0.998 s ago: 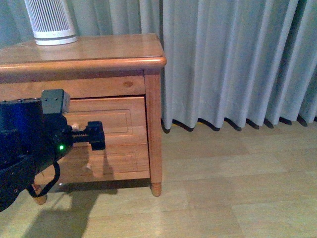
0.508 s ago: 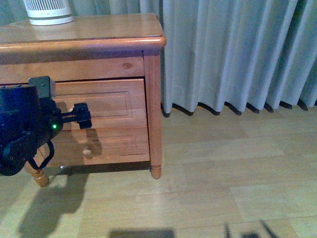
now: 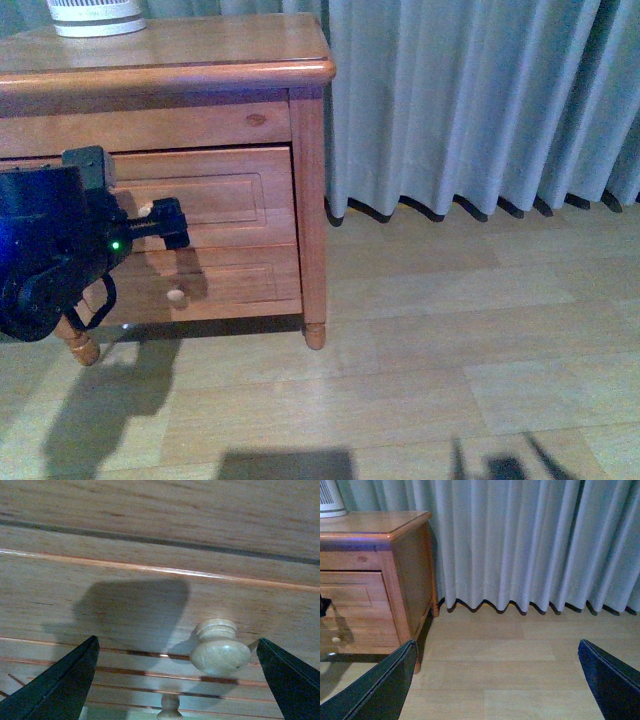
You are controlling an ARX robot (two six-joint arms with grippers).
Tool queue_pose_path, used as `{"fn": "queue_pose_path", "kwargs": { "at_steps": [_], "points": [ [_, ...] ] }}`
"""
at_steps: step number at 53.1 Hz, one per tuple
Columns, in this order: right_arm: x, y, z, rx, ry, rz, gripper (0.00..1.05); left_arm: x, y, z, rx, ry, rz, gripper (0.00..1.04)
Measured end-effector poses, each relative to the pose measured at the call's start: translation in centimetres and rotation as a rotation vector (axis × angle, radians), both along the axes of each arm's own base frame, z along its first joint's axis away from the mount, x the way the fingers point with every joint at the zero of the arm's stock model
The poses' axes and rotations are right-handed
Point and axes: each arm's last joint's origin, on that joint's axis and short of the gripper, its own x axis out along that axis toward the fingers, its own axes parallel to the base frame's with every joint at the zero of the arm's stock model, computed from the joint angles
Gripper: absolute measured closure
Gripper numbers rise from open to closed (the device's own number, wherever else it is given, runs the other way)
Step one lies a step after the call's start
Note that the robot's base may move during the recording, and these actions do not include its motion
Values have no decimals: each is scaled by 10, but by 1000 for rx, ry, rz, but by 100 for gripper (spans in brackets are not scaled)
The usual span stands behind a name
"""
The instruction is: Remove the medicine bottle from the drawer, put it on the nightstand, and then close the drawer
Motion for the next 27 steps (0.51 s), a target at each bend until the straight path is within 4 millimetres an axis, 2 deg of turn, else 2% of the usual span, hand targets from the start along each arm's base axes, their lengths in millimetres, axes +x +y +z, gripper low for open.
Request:
{"fn": "queue_pose_path", "kwargs": {
  "at_steps": [8, 21, 27],
  "points": [
    [0, 0, 0, 0, 0, 0, 7, 0, -3, 0, 0, -3, -6, 9],
    [0, 0, 0, 0, 0, 0, 7, 0, -15, 2, 2, -36, -38, 45],
    [0, 0, 0, 0, 0, 0, 7, 0, -17, 2, 11, -39, -36, 67]
  ]
}}
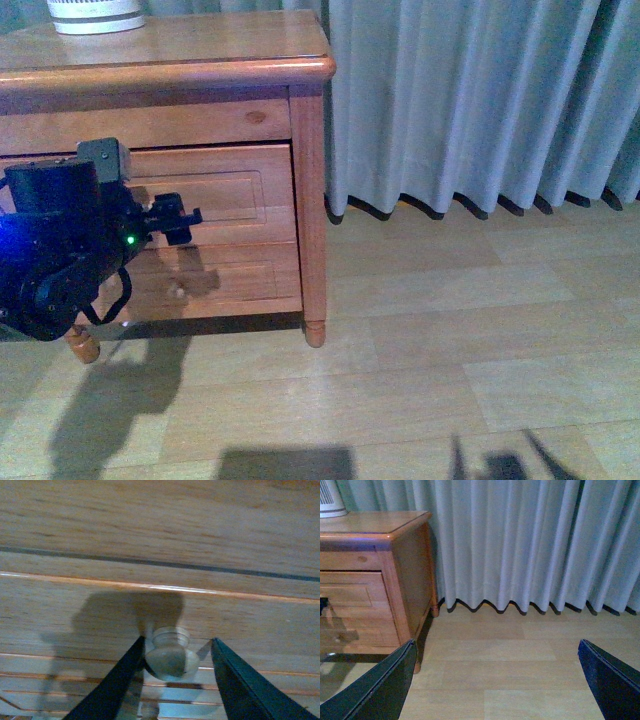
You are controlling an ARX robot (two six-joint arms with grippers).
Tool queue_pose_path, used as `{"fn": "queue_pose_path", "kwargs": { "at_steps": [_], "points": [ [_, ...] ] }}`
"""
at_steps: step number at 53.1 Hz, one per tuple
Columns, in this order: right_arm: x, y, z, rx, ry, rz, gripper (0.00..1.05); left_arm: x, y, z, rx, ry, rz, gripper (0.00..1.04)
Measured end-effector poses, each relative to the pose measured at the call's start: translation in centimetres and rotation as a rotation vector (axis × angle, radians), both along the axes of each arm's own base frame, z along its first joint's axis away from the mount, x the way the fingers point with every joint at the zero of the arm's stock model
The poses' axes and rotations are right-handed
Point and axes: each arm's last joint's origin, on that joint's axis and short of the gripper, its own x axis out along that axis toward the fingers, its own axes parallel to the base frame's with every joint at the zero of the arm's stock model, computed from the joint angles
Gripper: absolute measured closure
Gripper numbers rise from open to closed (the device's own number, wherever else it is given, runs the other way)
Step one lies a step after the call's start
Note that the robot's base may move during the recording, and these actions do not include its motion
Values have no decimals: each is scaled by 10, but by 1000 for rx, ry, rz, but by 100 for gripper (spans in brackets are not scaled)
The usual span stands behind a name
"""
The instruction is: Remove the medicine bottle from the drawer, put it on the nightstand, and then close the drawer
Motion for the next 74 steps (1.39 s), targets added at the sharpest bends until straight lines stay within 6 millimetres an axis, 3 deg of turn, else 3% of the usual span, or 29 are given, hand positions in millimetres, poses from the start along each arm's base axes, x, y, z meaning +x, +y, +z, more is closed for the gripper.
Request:
{"fn": "queue_pose_path", "kwargs": {
  "at_steps": [3, 21, 38, 43, 46, 51, 61, 68, 74],
  "points": [
    [0, 0, 0, 0, 0, 0, 7, 0, 1, 0, 5, -1, 4, 77],
    [0, 0, 0, 0, 0, 0, 7, -13, 1, -5, 25, -17, -5, 78],
    [0, 0, 0, 0, 0, 0, 7, -87, 4, -8, 22, 2, -35, 78],
    [0, 0, 0, 0, 0, 0, 7, -128, 7, -8, 18, 18, -47, 78],
    [0, 0, 0, 0, 0, 0, 7, -142, 8, -8, 13, 31, -47, 78],
    [0, 0, 0, 0, 0, 0, 7, -152, 8, -10, 10, 49, -45, 78],
    [0, 0, 0, 0, 0, 0, 7, -152, 8, -10, 3, 47, -43, 78],
    [0, 0, 0, 0, 0, 0, 7, -152, 8, -10, -2, 50, -42, 59],
    [0, 0, 0, 0, 0, 0, 7, -154, 8, -11, -4, 55, -42, 36]
  ]
}}
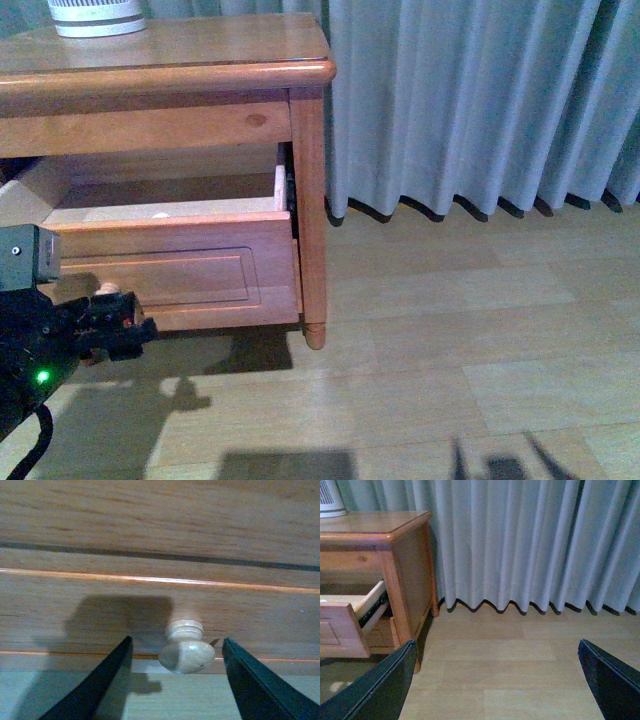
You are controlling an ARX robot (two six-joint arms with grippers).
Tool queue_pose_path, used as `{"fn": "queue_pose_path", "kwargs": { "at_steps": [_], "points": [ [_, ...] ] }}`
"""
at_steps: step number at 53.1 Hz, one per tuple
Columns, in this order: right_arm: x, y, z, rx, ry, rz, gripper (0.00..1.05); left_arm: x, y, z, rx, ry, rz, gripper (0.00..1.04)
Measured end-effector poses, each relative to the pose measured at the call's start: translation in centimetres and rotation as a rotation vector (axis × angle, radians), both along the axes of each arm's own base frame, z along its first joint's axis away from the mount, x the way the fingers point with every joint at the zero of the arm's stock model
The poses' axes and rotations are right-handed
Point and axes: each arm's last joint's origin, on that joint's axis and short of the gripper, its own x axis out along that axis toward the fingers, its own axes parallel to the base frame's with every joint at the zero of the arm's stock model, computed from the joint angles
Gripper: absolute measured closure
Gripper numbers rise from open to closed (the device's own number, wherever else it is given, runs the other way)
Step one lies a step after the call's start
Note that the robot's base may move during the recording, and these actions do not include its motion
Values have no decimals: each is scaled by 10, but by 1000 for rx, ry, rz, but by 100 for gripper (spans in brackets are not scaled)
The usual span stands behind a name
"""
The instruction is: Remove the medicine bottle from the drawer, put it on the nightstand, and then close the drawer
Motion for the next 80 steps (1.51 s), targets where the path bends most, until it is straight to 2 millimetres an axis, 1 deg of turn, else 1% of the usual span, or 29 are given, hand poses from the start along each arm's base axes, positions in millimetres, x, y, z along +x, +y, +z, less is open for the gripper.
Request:
{"fn": "queue_pose_path", "kwargs": {
  "at_steps": [3, 5, 6, 8, 10, 12, 17, 25, 28, 29, 32, 33, 36, 37, 39, 42, 44, 46, 50, 52, 54, 57, 61, 62, 67, 68, 71, 72, 80],
  "points": [
    [0, 0, 0, 0, 0, 0, 7, -8, 3, 2, -14, 21, -17, 27],
    [0, 0, 0, 0, 0, 1, 7, -24, 9, 10, -23, 66, -37, 21],
    [0, 0, 0, 0, 0, 0, 7, -28, 10, 12, -24, 78, -37, 19],
    [0, 0, 0, 0, 0, 0, 7, -44, 18, 24, -31, 108, -21, 12],
    [0, 0, 0, 0, 0, 0, 7, -48, 24, 36, -35, 107, -10, 7],
    [0, 0, 0, 0, 0, 0, 7, -48, 29, 47, -33, 97, 1, 5],
    [0, 0, 0, 0, 0, 0, 7, -49, 43, 79, -29, 65, 21, 7],
    [0, 0, 0, 0, 0, 0, 7, -58, 52, 120, -32, 39, -6, 7],
    [0, 0, 0, 0, 0, 0, 7, -63, 56, 140, -29, 21, -4, 7],
    [0, 0, 0, 0, 0, 0, 7, -64, 57, 143, -30, 17, -5, 7],
    [0, 0, 0, 0, 0, 0, 7, -70, 60, 165, -52, -8, -26, 7],
    [0, 0, 0, 0, 0, 0, 7, -71, 61, 169, -53, -13, -31, 7],
    [0, 0, 0, 0, 0, 0, 7, -81, 61, 192, -68, -44, -66, 7],
    [0, 0, 0, 0, 0, 0, 7, -82, 61, 196, -75, -49, -73, 7],
    [0, 0, 0, 0, 0, 0, 7, -93, 59, 213, -103, -74, -111, 7],
    [0, 0, 0, 0, 0, 0, 7, -105, 57, 228, -111, -96, -137, 7],
    [0, 0, 0, 0, 0, 0, 7, -112, 54, 236, -69, -148, -102, 11],
    [0, 0, 0, 0, 0, 0, 7, -124, 49, 244, -13, -213, -29, 18],
    [0, 0, 0, 0, 0, 0, 7, -151, 40, 243, 43, -248, 53, 30],
    [0, 0, 0, 0, 0, 0, 7, -163, 36, 238, 58, -272, 62, 37],
    [0, 0, 0, 0, 0, 0, 7, -171, 33, 234, 67, -290, 58, 44],
    [0, 0, 0, 0, 0, 0, 7, -176, 27, 226, 75, -292, 87, 54],
    [0, 0, 0, 0, 0, 1, 7, -181, 22, 212, 77, -277, 60, 69],
    [0, 0, 0, 0, 0, 1, 7, -181, 22, 210, 77, -276, 57, 70],
    [0, 0, 0, 0, 0, 0, 7, -187, 22, 199, 80, -273, 62, 88],
    [0, 0, 0, 0, 0, 0, 7, -188, 22, 198, 80, -274, 61, 90],
    [0, 0, 0, 0, 0, -2, 7, -191, 21, 194, 81, -278, 57, 100],
    [0, 0, 0, 0, 0, -3, 7, -192, 21, 193, 80, -280, 57, 102],
    [0, 0, 0, 0, 0, -4, 7, -198, 21, 183, 82, -286, 56, 101]
  ]
}}
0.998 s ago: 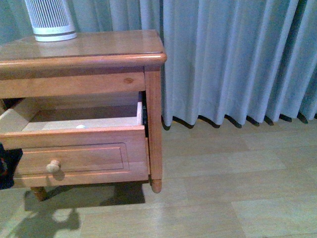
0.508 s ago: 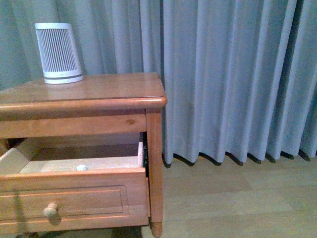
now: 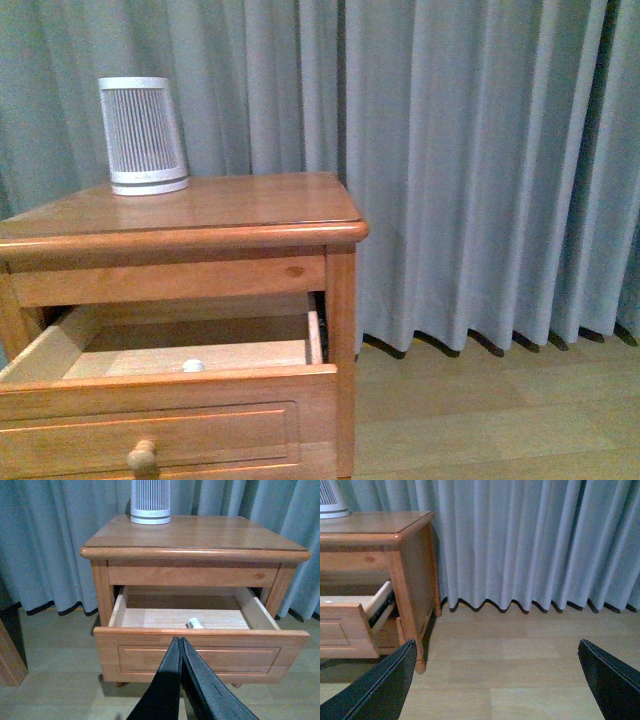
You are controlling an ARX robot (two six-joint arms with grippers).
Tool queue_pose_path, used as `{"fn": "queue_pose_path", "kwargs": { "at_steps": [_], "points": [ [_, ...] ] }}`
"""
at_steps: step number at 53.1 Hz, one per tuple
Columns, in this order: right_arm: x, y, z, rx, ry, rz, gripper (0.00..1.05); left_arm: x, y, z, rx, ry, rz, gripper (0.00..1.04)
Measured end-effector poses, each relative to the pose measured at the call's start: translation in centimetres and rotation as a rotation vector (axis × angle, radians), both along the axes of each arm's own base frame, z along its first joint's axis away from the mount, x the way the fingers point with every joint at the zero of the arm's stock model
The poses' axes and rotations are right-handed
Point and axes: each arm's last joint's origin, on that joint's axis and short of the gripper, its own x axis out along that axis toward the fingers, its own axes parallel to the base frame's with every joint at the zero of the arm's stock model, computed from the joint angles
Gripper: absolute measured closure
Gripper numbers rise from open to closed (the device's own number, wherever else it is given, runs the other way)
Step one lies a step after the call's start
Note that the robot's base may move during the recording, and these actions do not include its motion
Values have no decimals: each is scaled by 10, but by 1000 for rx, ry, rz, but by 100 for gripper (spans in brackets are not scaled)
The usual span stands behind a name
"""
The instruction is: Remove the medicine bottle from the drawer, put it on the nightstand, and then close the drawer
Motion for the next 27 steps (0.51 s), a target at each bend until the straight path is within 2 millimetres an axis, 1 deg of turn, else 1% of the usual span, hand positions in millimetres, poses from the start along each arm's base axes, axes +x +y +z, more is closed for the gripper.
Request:
{"fn": "queue_pose_path", "kwargs": {
  "at_steps": [19, 27],
  "points": [
    [0, 0, 0, -1, -1, 14, 7, -13, 0, -18, 0, 2, 10, 101],
    [0, 0, 0, 0, -1, 10, 7, -17, 0, -22, 0, -2, 5, 101]
  ]
}}
